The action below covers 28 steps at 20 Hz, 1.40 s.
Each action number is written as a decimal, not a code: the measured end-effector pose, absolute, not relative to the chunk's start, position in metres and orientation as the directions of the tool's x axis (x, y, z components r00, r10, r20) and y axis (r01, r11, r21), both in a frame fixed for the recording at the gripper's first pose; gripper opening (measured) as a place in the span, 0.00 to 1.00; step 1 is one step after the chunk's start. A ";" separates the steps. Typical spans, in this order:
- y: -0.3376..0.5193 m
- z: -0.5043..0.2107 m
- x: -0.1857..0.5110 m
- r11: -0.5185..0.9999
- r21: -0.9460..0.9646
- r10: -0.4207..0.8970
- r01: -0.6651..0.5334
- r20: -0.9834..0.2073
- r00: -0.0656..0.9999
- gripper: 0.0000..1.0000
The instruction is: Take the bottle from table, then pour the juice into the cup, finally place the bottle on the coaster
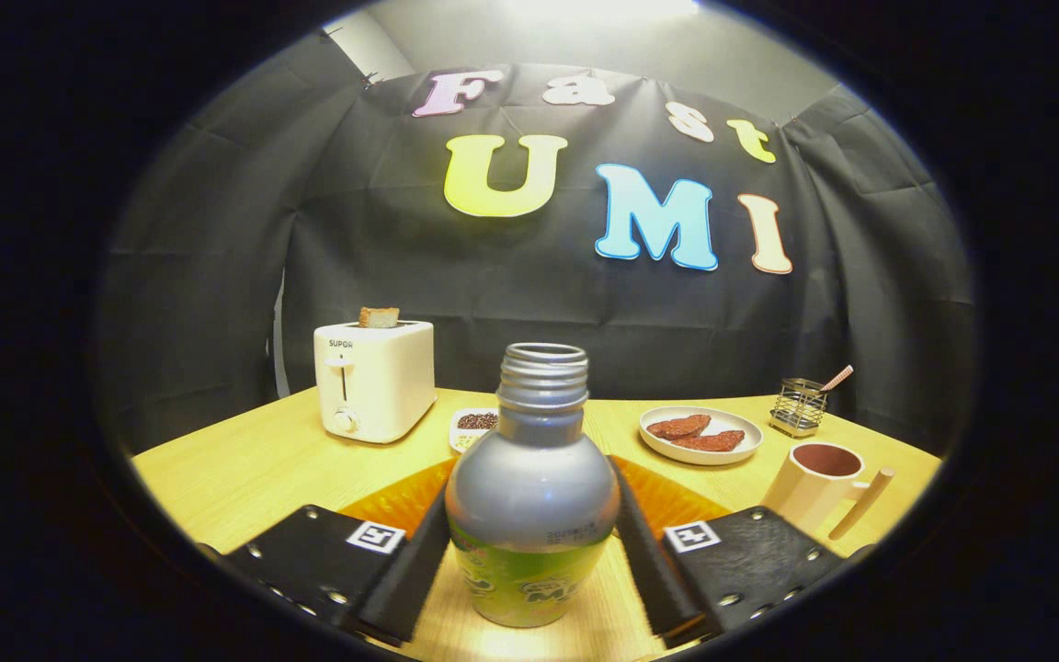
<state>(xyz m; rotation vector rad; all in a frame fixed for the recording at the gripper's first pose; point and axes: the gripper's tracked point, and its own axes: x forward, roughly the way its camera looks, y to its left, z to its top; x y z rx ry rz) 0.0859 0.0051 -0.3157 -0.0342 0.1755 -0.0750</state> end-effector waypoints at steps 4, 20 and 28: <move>-0.009 -0.310 0.075 0.996 -0.010 -0.090 0.090 -0.197 0.976 0.80; -0.074 -0.266 0.085 0.713 0.693 0.007 0.106 -0.158 0.987 0.77; -0.087 -0.268 0.094 0.438 0.891 0.050 0.120 -0.158 0.986 0.77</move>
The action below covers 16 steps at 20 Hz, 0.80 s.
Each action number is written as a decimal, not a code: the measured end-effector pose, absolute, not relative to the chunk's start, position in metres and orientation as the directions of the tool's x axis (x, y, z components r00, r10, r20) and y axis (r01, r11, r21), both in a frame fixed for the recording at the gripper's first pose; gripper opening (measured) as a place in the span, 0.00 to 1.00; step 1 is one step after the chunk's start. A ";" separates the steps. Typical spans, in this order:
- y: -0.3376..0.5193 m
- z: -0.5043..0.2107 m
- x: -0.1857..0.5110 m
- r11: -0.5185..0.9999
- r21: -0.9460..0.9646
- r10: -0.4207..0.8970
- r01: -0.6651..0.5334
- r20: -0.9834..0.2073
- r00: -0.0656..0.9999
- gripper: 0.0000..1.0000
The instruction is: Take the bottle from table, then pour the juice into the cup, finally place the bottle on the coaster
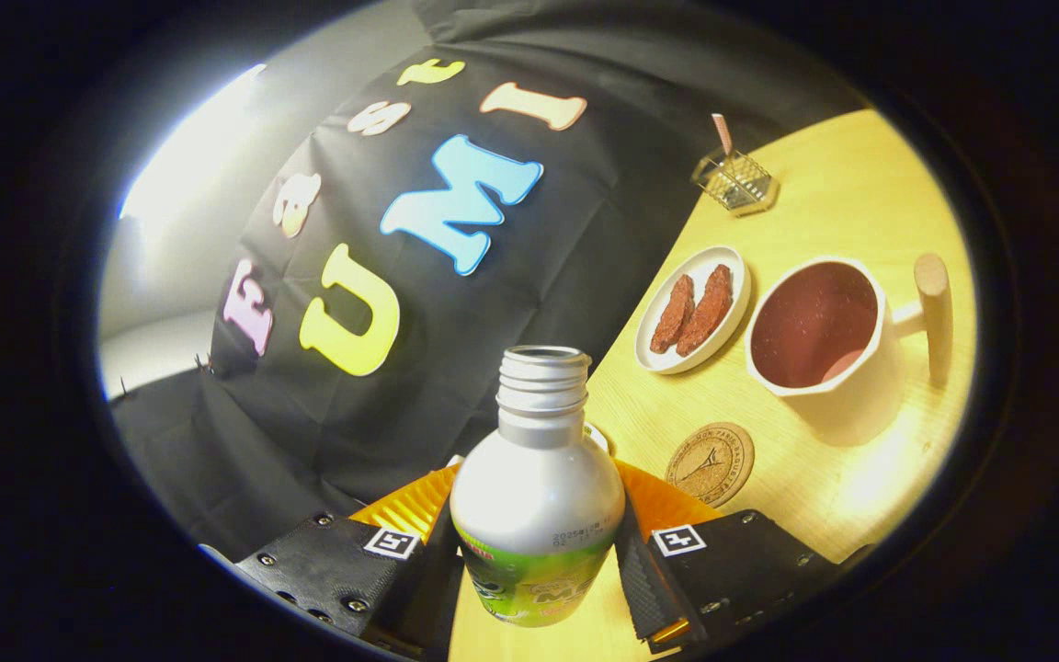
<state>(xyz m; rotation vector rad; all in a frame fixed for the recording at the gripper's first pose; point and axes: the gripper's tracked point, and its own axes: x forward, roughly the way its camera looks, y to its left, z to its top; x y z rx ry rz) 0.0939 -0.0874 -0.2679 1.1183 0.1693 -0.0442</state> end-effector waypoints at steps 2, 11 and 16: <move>-0.094 -0.271 0.097 0.355 0.925 0.042 0.133 -0.158 0.987 0.77; -0.108 -0.270 0.098 0.094 0.990 0.018 0.107 -0.110 0.994 0.77; -0.115 -0.268 0.096 -0.043 0.997 -0.008 0.069 -0.069 0.998 0.76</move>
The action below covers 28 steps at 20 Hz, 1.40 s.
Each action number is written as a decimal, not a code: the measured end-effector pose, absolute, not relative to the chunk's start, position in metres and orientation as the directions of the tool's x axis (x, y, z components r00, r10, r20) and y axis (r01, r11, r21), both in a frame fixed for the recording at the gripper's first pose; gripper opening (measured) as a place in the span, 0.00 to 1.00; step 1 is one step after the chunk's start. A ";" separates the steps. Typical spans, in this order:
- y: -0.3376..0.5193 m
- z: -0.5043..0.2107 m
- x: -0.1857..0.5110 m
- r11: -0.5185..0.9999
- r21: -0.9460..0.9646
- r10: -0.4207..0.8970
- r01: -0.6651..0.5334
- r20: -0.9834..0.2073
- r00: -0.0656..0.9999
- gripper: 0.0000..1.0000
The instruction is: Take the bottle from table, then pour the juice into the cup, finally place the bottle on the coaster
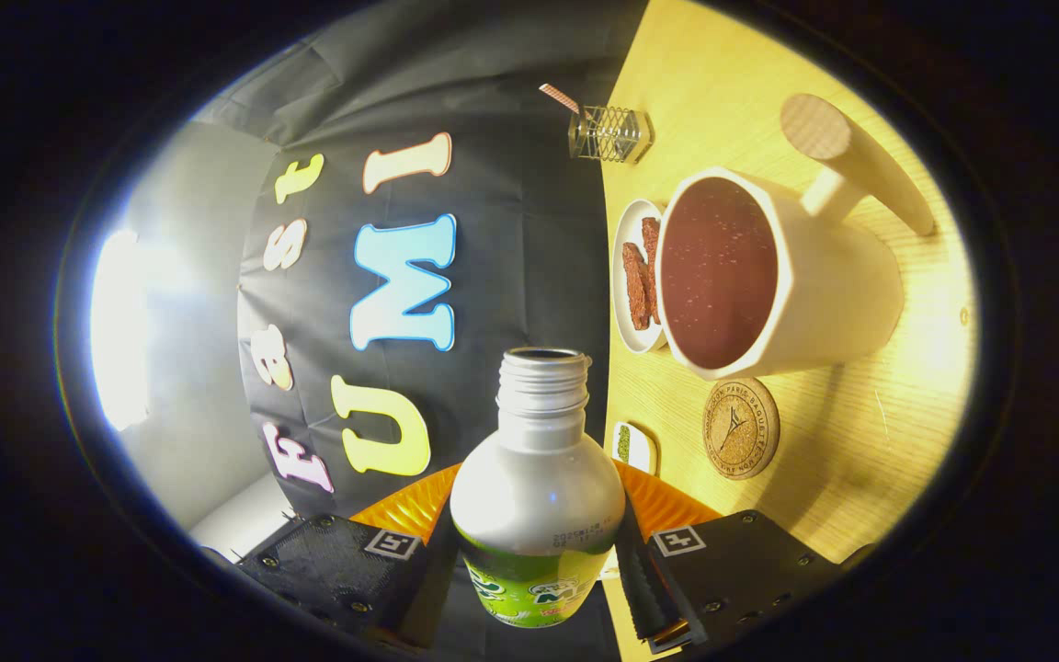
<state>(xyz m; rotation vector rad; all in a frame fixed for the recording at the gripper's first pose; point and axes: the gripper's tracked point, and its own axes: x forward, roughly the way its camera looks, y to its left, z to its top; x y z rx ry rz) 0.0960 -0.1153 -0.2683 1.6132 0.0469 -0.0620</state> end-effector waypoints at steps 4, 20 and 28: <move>-0.121 -0.268 0.096 -0.118 0.991 -0.029 0.055 -0.059 0.998 0.77; -0.116 -0.260 0.102 -0.242 0.970 -0.040 0.013 -0.023 0.999 0.76; -0.118 -0.259 0.102 -0.300 0.954 -0.056 -0.011 -0.006 0.998 0.76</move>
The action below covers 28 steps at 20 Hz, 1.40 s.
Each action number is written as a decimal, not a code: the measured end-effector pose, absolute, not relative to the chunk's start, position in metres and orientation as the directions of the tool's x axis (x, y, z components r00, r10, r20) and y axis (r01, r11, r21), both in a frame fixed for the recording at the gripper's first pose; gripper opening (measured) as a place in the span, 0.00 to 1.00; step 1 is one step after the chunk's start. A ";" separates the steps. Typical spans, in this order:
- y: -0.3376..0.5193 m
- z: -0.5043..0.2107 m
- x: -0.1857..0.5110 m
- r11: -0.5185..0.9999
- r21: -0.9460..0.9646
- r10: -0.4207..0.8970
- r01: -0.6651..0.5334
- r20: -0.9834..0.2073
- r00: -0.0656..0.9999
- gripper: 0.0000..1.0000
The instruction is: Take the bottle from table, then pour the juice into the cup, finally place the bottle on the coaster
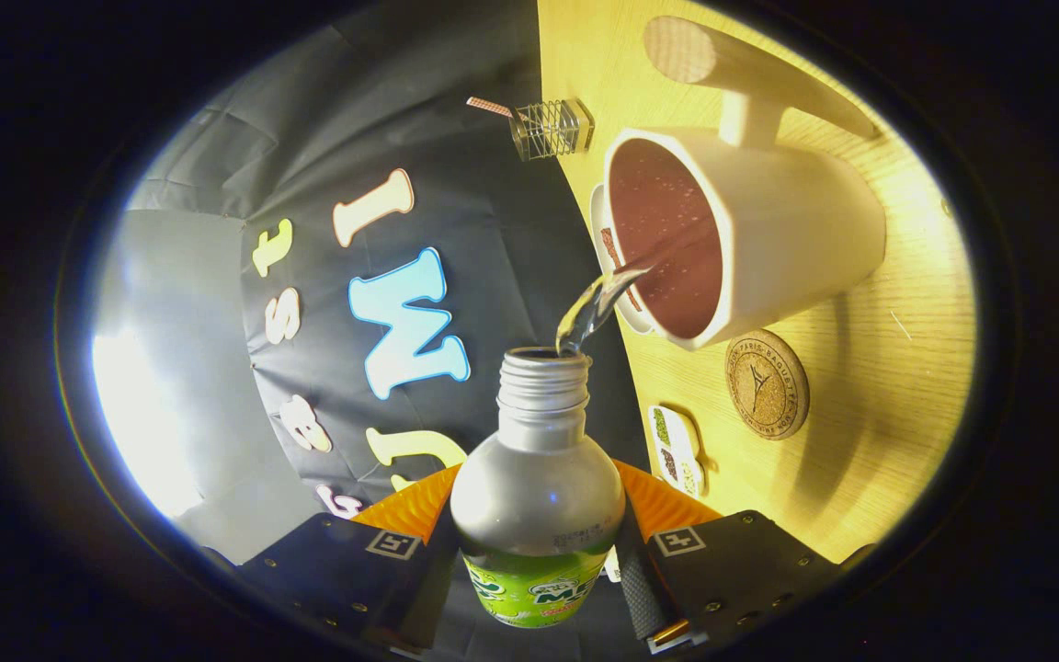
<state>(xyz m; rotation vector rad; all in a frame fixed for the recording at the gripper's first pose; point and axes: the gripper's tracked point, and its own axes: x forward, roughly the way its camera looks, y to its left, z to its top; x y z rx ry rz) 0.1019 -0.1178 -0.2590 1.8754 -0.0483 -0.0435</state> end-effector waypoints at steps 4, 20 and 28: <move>-0.125 -0.258 0.101 -0.324 0.946 -0.071 -0.017 -0.006 0.997 0.76; -0.128 -0.249 0.092 -0.428 0.902 -0.099 -0.053 0.011 0.995 0.76; -0.135 -0.245 0.093 -0.501 0.861 -0.124 -0.084 0.025 0.992 0.76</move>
